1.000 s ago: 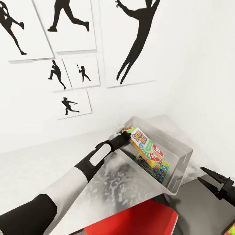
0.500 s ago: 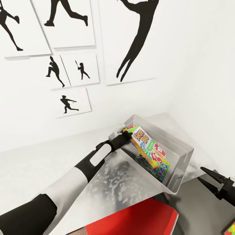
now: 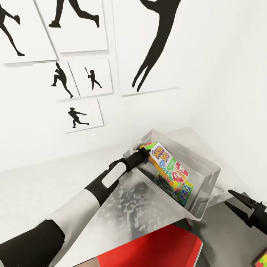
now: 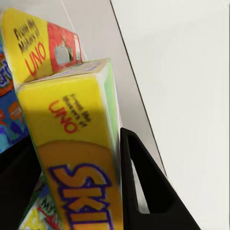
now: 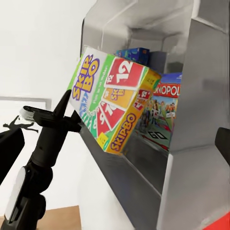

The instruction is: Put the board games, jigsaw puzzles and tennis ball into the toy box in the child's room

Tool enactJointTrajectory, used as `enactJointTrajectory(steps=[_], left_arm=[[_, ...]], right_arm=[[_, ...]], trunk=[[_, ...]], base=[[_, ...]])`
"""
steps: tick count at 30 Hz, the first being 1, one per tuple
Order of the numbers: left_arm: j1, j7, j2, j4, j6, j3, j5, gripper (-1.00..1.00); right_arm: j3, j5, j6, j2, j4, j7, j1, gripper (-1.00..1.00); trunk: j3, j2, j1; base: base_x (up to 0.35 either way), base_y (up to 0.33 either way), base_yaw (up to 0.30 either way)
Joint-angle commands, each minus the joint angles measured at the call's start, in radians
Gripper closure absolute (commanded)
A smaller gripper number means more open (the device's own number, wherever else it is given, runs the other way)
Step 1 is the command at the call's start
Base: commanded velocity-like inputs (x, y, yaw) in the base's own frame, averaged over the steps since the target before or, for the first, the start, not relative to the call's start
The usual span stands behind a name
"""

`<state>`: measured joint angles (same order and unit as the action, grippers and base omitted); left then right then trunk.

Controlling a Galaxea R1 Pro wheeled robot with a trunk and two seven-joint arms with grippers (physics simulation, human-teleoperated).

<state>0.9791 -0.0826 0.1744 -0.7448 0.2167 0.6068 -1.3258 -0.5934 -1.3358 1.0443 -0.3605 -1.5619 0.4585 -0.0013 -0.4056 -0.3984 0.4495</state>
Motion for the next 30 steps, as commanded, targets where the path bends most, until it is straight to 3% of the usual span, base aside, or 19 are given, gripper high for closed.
enactJointTrajectory(steps=[1,4,10,26,30], left_arm=[[0.004,-0.002,0.000,-0.005,0.008,-0.005,-0.014,1.00],[0.004,-0.002,0.000,-0.023,0.025,-0.023,-0.030,1.00],[0.004,-0.002,0.000,-0.057,0.059,-0.058,-0.030,1.00],[0.004,-0.002,0.000,-0.067,0.148,-0.058,-0.030,1.00],[0.000,-0.002,0.000,-0.055,0.168,-0.046,-0.031,1.00]], right_arm=[[-0.007,0.014,0.003,0.005,0.006,0.011,0.000,-1.00],[-0.024,0.033,0.003,0.005,0.022,0.011,0.000,-1.00],[-0.058,0.070,0.003,0.005,0.048,0.011,0.000,-1.00],[-0.070,0.162,0.003,0.005,0.048,0.011,0.000,-1.00],[-0.058,0.153,0.002,0.005,0.038,0.007,0.000,-1.00]], trunk=[[-0.002,-0.002,0.001],[-0.002,-0.002,0.001],[-0.002,-0.002,0.001],[-0.002,-0.002,0.001],[-0.002,-0.002,0.001]], base=[[0.000,0.000,0.000],[0.000,0.000,0.000],[0.000,0.000,0.000],[0.000,0.000,0.000],[0.000,0.000,0.000]])
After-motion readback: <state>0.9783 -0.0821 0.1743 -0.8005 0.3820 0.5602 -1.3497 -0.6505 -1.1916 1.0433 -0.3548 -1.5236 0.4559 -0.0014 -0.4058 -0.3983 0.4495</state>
